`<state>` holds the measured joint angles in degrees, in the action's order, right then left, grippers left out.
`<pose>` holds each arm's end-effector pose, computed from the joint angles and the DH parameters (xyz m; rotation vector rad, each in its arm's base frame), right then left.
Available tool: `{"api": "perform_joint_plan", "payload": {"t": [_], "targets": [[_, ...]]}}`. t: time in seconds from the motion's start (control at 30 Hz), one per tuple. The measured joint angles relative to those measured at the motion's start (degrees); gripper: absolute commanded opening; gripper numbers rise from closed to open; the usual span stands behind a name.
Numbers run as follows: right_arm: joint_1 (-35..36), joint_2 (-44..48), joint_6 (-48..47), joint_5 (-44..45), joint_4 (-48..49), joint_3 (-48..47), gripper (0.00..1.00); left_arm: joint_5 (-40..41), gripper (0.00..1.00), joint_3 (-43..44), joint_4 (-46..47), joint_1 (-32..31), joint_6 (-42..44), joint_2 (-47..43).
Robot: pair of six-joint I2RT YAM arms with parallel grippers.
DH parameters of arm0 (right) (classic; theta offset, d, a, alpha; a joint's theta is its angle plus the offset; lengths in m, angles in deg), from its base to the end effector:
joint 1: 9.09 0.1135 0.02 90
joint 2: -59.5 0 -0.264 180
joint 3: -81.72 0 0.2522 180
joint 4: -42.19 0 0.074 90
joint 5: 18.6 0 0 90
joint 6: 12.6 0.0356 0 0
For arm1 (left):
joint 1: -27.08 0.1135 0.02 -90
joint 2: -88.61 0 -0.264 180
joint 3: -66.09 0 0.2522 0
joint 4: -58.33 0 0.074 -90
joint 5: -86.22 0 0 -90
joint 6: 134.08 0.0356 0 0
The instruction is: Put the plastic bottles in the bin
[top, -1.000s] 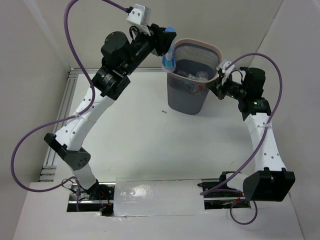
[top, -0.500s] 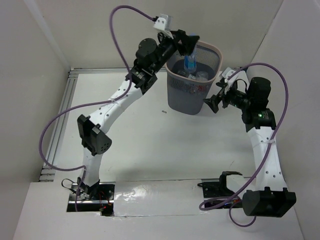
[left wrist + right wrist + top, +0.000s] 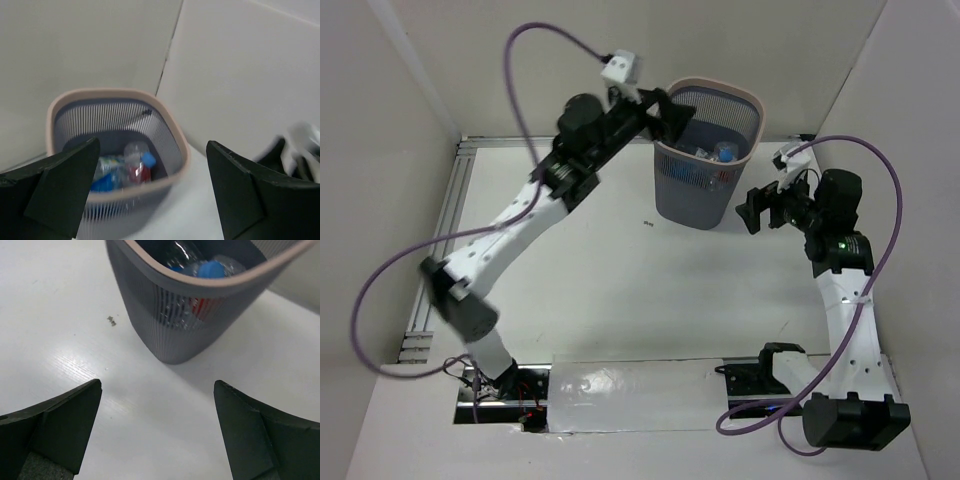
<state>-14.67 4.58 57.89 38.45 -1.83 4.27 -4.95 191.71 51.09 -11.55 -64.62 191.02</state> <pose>0.1988 0.0000 0.3881 -0.5956 1.7954 0.2610 0.3229 -0.2590 0.5009 0.2295 1.3259 -0.8930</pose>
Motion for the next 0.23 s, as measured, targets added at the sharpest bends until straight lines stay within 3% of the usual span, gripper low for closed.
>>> {"api": "perform_joint_plan", "payload": {"t": [0.23], "targets": [[-0.1, 6.0, 5.0, 8.6, -2.5, 3.7, 1.0, -0.1, 1.0, -36.3, -1.9, 5.1, 2.6, -40.7]]}}
